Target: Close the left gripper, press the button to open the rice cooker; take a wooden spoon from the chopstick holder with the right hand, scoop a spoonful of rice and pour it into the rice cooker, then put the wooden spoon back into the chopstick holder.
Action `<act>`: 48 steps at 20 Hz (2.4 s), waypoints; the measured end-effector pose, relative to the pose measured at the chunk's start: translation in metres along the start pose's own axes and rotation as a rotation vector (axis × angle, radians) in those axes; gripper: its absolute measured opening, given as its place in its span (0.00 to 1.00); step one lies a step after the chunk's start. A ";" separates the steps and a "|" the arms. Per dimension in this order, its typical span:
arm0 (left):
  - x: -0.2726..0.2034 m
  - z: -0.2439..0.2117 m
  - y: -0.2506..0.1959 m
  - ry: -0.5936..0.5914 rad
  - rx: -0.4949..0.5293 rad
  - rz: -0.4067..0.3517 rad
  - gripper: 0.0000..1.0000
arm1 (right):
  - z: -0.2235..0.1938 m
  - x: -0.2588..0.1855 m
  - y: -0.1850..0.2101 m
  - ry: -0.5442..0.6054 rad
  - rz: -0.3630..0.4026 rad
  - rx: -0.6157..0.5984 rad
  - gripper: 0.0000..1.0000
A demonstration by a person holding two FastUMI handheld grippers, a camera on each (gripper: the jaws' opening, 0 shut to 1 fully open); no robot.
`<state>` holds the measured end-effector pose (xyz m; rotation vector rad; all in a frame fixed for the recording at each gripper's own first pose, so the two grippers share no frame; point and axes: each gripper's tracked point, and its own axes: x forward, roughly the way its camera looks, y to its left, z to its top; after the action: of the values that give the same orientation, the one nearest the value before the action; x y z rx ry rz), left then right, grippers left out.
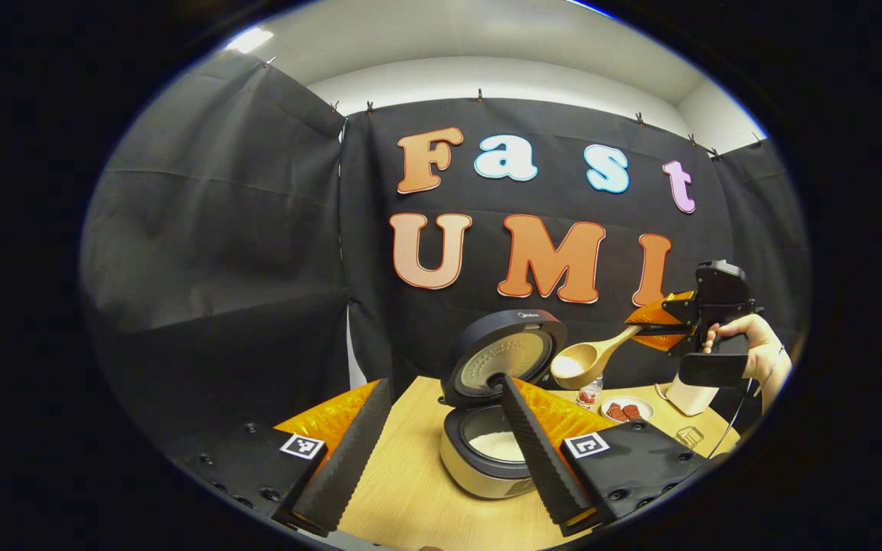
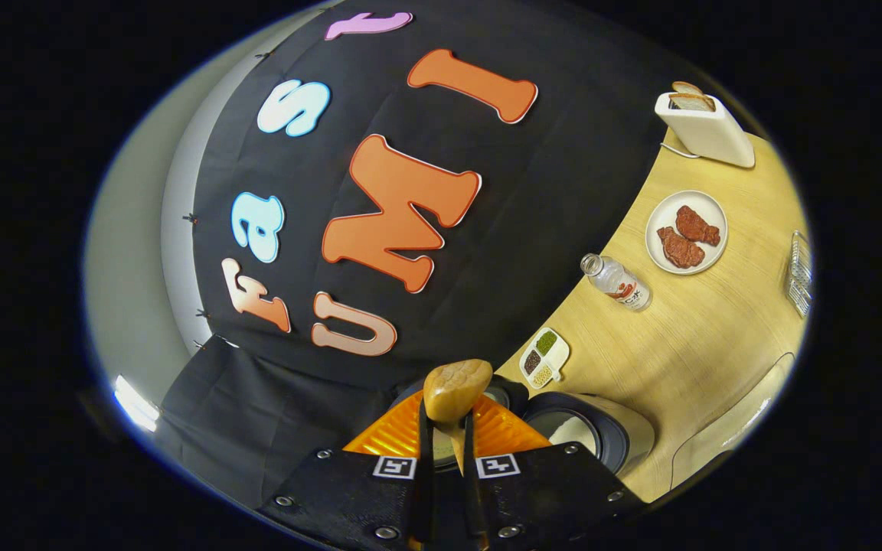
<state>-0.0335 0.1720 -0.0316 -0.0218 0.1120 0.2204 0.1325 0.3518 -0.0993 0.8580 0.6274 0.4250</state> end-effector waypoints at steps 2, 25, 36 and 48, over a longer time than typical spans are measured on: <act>0.000 0.000 0.003 0.001 -0.007 0.003 1.00 | -0.003 0.003 0.002 -0.005 0.001 -0.040 0.14; -0.001 -0.004 0.007 0.016 -0.011 -0.001 1.00 | -0.011 0.009 0.008 -0.053 0.021 -0.311 0.14; 0.001 -0.010 0.009 0.026 -0.009 0.003 0.95 | -0.014 0.014 0.006 -0.073 0.011 -0.461 0.14; 0.002 -0.013 0.014 0.028 -0.020 0.020 1.00 | -0.024 0.012 0.020 -0.082 0.048 -0.621 0.14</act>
<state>-0.0365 0.1860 -0.0448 -0.0438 0.1382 0.2415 0.1236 0.3842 -0.0987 0.2961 0.3635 0.5841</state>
